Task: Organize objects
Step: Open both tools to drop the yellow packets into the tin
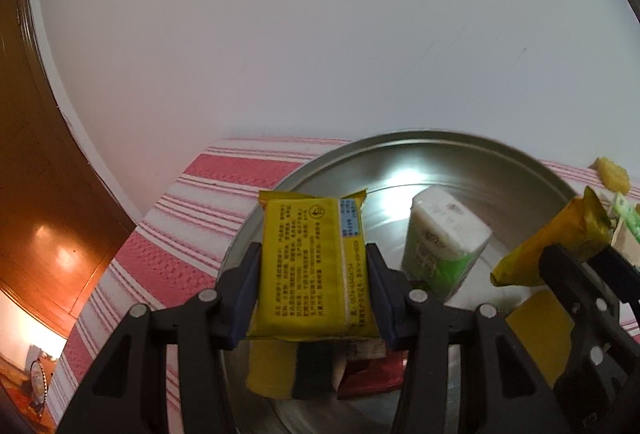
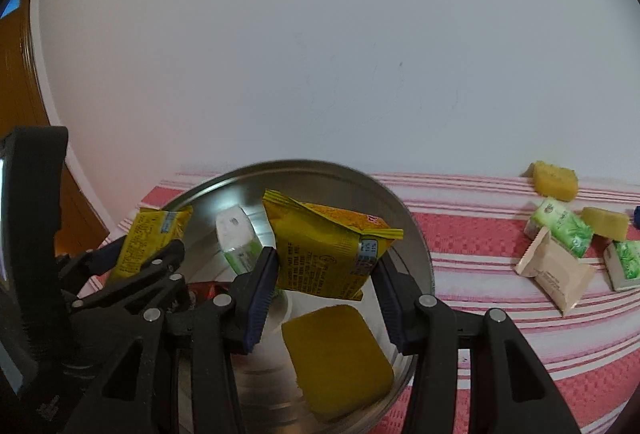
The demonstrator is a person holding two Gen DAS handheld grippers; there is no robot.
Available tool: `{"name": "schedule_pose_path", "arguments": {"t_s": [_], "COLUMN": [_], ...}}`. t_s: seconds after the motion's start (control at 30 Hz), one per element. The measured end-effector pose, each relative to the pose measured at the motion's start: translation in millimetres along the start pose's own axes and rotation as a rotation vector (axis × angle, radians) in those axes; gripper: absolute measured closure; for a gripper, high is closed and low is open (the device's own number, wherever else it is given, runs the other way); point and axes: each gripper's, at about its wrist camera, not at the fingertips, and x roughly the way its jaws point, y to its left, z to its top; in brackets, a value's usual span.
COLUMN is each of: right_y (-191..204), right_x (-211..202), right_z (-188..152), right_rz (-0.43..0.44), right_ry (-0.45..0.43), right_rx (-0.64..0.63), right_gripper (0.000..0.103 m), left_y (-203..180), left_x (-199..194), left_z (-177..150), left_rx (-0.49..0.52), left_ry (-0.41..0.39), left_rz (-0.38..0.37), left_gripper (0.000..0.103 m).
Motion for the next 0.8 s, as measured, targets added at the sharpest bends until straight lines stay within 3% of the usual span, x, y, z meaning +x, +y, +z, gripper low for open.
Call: {"name": "schedule_pose_path", "arguments": {"t_s": [0.07,0.13,0.2,0.27,0.4,0.53,0.8], "right_y": [-4,-6,-8,-10,-18,-34,-67], "right_x": [4,3,-5,-20,-36,-48,-49], "right_z": [-2,-2,0,1,8,2,-5], "right_rz": [0.016,0.024,0.027,0.052,0.064,0.020,-0.052], "right_ry": [0.005,0.002,-0.035,-0.083,-0.169,-0.210,-0.180], "right_rx": [0.010,0.013,0.021,0.036,0.086,0.108,0.171], "right_gripper": [0.049,0.038,0.031,0.027,0.023,0.023,0.023], "left_y": [2,5,9,14,12,5,-12], "left_x": [2,2,-1,-6,-20,-27,-36], "left_z": [0,1,3,4,5,2,-6], "left_rx": [-0.005,-0.023,-0.051,-0.083,-0.092,-0.080,-0.042], "left_ry": [0.001,0.000,-0.002,-0.024,-0.091,-0.126,-0.170], "left_rz": [0.001,-0.004,0.001,-0.012,-0.019,-0.024,-0.041], "left_gripper": [0.053,0.047,0.016,0.003,0.001,0.001,0.001]}}
